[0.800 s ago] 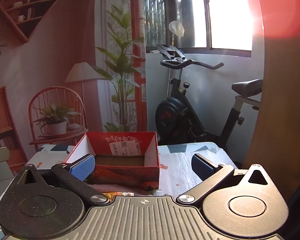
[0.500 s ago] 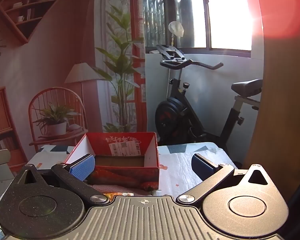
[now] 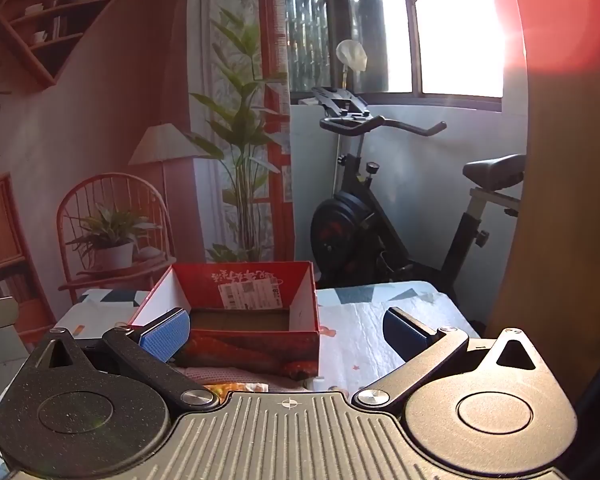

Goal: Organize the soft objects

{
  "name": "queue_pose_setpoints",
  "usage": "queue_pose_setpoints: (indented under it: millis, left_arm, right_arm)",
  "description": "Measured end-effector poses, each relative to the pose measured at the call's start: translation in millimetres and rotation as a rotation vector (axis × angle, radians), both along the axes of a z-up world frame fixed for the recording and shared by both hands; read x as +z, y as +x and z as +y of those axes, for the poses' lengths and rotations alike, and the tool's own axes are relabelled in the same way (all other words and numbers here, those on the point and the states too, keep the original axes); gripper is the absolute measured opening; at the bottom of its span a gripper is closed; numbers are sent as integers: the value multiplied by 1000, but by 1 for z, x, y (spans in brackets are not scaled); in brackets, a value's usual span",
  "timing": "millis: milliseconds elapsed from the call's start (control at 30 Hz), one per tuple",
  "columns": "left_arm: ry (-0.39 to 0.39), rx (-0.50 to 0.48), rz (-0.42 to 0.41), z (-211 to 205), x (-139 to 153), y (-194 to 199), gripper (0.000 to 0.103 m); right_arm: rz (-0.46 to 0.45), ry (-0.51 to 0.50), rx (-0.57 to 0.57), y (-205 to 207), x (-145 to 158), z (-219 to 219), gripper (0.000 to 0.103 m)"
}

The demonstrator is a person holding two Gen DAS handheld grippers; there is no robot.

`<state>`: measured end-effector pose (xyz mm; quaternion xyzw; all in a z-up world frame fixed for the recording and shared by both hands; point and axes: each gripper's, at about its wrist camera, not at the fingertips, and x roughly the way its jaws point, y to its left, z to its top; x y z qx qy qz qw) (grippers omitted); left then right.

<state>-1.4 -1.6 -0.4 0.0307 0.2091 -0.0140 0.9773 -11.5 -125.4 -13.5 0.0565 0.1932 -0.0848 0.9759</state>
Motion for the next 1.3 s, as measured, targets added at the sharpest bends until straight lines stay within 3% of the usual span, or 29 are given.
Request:
queue_pose_setpoints:
  millis: [1300]
  left_arm:
    - [-2,10,12,1,0,2,103]
  right_arm:
    - [11,3,6,2,-2,0,103]
